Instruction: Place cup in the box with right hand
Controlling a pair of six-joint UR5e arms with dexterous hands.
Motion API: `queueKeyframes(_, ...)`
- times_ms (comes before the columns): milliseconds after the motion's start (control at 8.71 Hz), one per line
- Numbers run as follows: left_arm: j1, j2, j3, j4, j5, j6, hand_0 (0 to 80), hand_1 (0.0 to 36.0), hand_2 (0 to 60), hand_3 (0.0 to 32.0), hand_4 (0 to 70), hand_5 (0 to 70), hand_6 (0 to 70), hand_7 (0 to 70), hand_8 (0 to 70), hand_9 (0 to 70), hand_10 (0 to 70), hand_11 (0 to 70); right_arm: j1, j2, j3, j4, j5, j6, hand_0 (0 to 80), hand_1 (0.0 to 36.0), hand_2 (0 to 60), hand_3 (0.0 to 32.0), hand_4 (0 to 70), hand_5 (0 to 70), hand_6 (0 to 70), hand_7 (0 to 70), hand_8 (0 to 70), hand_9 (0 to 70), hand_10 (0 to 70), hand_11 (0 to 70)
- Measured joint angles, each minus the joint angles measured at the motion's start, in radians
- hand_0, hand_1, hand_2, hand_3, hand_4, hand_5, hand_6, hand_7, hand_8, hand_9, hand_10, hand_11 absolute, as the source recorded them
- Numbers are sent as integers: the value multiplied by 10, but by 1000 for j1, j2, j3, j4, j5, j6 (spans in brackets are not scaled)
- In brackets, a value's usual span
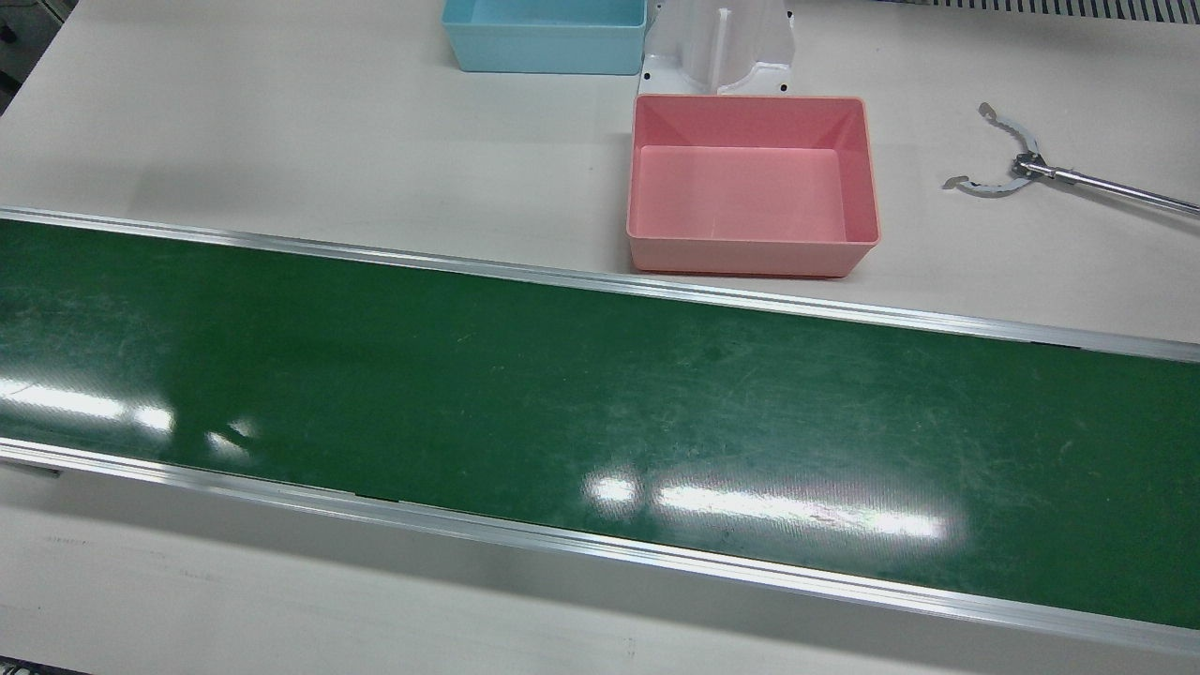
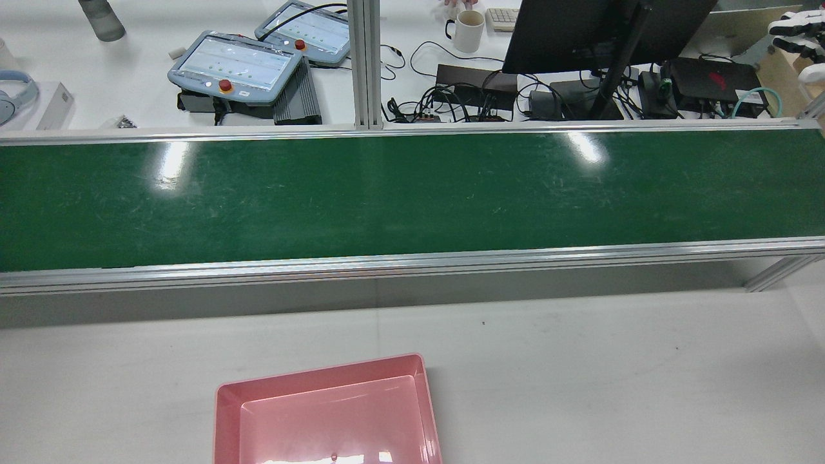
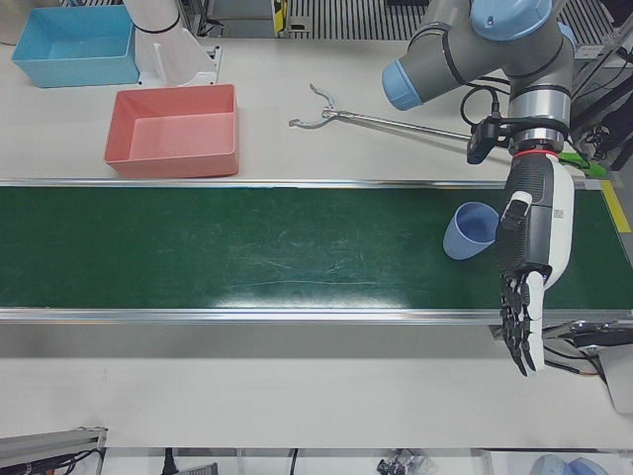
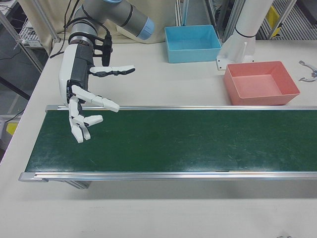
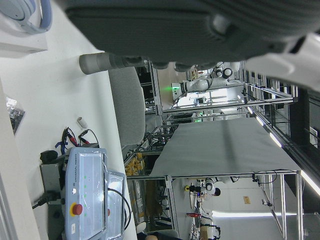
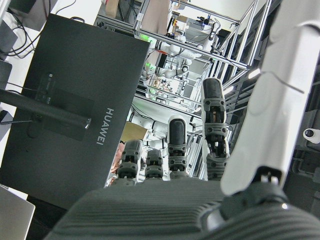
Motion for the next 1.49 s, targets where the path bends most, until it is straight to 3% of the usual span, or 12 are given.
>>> queueKeyframes(344, 0, 0, 0, 0, 0, 1, 0, 0, 0, 0, 0, 0, 0, 0, 0, 0, 0, 0, -5, 14, -45, -2, -42, 27, 570, 140, 0, 0, 413, 54, 117, 498, 25, 117, 68, 116)
queueKeyframes(1492, 0, 0, 0, 0, 0, 1, 0, 0, 0, 0, 0, 0, 0, 0, 0, 0, 0, 0, -9, 18, -51, -1, -47, 30, 575, 127, 0, 0, 424, 55, 120, 506, 32, 129, 82, 134)
